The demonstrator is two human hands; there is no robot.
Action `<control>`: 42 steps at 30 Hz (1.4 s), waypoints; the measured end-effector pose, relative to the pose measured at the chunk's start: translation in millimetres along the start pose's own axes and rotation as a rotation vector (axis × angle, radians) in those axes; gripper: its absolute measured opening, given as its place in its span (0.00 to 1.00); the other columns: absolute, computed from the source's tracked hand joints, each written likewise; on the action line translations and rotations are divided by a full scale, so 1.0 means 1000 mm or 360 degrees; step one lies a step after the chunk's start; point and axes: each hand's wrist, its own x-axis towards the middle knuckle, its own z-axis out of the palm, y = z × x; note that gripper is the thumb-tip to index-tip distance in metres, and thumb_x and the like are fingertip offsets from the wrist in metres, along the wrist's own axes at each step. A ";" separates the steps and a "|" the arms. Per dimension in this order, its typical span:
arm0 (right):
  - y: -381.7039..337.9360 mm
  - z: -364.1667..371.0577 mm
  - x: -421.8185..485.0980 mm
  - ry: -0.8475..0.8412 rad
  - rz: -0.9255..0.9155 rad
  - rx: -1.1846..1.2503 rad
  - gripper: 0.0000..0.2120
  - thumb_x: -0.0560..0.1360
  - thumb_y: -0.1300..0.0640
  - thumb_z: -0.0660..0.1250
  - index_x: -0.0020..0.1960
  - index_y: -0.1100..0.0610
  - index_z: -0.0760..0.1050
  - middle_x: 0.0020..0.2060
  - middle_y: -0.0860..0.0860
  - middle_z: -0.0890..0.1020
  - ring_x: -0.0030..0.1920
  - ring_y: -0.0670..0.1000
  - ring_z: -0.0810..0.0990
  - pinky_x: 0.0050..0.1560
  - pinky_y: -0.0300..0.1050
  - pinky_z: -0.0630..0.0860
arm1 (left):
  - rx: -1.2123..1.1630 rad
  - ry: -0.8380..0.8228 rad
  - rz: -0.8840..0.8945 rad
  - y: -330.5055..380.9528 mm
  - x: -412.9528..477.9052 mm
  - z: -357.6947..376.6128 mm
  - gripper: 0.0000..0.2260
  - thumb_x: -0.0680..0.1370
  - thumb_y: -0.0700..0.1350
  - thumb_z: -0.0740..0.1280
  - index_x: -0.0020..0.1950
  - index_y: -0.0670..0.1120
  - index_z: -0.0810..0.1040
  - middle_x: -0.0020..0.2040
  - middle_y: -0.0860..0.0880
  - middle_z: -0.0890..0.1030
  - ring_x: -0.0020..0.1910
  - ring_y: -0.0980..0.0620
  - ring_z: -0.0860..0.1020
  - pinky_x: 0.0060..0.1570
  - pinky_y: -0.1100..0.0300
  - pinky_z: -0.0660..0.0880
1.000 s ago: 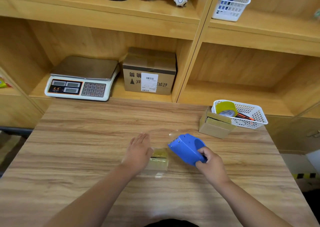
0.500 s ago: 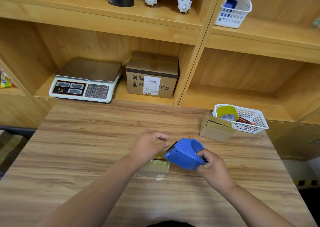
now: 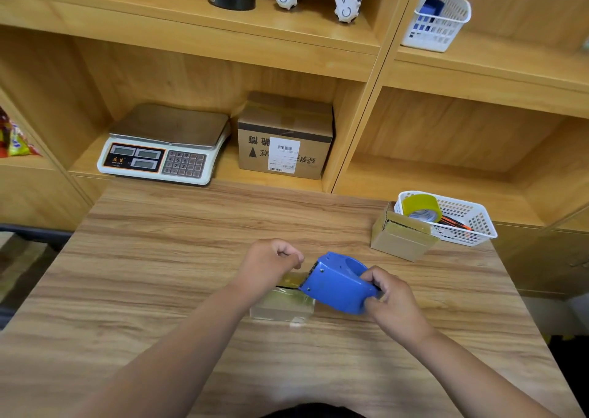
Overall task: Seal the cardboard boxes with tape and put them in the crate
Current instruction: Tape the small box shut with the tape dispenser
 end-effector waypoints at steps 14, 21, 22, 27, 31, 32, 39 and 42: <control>-0.034 0.011 0.022 -0.0045 -0.0059 -0.0064 0.15 0.73 0.50 0.69 0.33 0.54 0.68 0.27 0.45 0.71 0.30 0.46 0.68 0.34 0.45 0.63 | -0.0276 0.0182 -0.0341 -0.030 -0.008 -0.016 0.08 0.74 0.39 0.70 0.36 0.45 0.79 0.36 0.47 0.80 0.36 0.53 0.75 0.39 0.61 0.70; -0.035 0.012 0.031 -0.0102 -0.0044 -0.0264 0.18 0.72 0.45 0.69 0.32 0.55 0.68 0.27 0.46 0.72 0.30 0.47 0.69 0.34 0.46 0.63 | -0.0311 0.0282 -0.0386 -0.044 -0.011 -0.042 0.10 0.74 0.36 0.69 0.33 0.44 0.79 0.30 0.53 0.80 0.32 0.58 0.74 0.38 0.63 0.69; -0.031 0.007 0.032 -0.0076 -0.0047 -0.0337 0.19 0.72 0.44 0.69 0.32 0.55 0.67 0.27 0.47 0.71 0.31 0.48 0.68 0.33 0.47 0.63 | -0.0300 0.0322 -0.0399 -0.047 -0.011 -0.052 0.10 0.74 0.36 0.69 0.33 0.44 0.79 0.32 0.52 0.80 0.34 0.56 0.75 0.40 0.61 0.69; -0.016 -0.007 0.033 -0.0070 -0.0029 -0.0442 0.20 0.70 0.42 0.69 0.31 0.54 0.67 0.26 0.46 0.71 0.29 0.47 0.69 0.33 0.46 0.63 | -0.0104 0.0313 -0.0436 -0.067 -0.010 -0.073 0.10 0.74 0.40 0.70 0.32 0.45 0.79 0.39 0.48 0.83 0.42 0.53 0.78 0.42 0.64 0.70; -0.022 0.006 0.039 -0.0019 -0.0048 -0.0628 0.22 0.68 0.37 0.67 0.32 0.55 0.69 0.27 0.48 0.74 0.31 0.48 0.71 0.33 0.46 0.66 | -0.0124 0.0388 -0.0512 -0.083 -0.004 -0.066 0.10 0.74 0.40 0.70 0.32 0.45 0.78 0.40 0.51 0.83 0.44 0.56 0.78 0.45 0.62 0.70; -0.024 0.009 0.041 -0.0007 -0.0065 -0.0704 0.22 0.68 0.36 0.66 0.32 0.55 0.69 0.27 0.49 0.75 0.32 0.48 0.72 0.33 0.47 0.66 | -0.0133 0.0402 -0.0527 -0.088 -0.003 -0.066 0.09 0.74 0.40 0.70 0.33 0.45 0.79 0.41 0.52 0.83 0.45 0.56 0.78 0.47 0.61 0.70; -0.037 0.028 0.051 0.0013 -0.0120 -0.1079 0.25 0.67 0.31 0.60 0.32 0.53 0.65 0.26 0.48 0.73 0.33 0.49 0.72 0.27 0.44 0.57 | -0.0091 0.0492 -0.0577 -0.111 0.000 -0.062 0.10 0.73 0.44 0.70 0.32 0.47 0.78 0.37 0.53 0.82 0.42 0.55 0.79 0.37 0.63 0.69; -0.040 0.032 0.054 0.0005 -0.0124 -0.1146 0.25 0.67 0.30 0.60 0.31 0.52 0.64 0.25 0.47 0.71 0.31 0.48 0.70 0.27 0.44 0.54 | -0.0085 0.0500 -0.0600 -0.116 0.003 -0.063 0.09 0.74 0.45 0.70 0.33 0.47 0.78 0.37 0.53 0.82 0.41 0.56 0.78 0.36 0.63 0.68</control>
